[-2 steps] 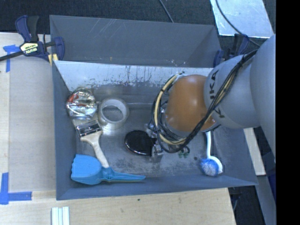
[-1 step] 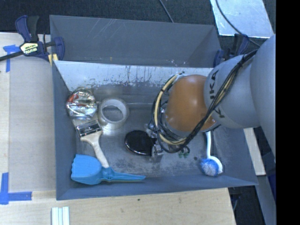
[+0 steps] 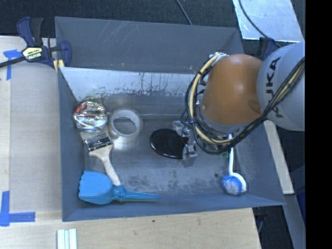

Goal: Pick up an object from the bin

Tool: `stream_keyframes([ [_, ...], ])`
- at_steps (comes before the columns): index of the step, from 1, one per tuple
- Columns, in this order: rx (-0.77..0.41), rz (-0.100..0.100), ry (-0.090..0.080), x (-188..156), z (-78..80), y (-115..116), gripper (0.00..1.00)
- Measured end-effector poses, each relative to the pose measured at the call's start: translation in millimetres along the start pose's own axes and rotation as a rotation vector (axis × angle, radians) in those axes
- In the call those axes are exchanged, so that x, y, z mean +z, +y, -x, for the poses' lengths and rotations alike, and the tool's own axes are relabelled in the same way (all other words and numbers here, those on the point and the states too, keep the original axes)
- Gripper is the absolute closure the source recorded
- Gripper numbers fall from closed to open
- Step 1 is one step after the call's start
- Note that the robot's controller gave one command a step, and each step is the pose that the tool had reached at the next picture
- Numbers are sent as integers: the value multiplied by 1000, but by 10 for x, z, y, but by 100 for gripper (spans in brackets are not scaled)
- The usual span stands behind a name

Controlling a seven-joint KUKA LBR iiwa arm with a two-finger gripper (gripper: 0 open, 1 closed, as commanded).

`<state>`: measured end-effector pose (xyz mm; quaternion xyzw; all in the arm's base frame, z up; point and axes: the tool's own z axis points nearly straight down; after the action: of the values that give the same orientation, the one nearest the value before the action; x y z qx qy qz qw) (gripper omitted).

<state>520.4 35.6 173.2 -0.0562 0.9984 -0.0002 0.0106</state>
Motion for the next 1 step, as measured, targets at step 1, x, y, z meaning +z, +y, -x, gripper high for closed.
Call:
stream_keyframes([
  [1, 8, 0, 2, 2, 17, 121, 100],
])
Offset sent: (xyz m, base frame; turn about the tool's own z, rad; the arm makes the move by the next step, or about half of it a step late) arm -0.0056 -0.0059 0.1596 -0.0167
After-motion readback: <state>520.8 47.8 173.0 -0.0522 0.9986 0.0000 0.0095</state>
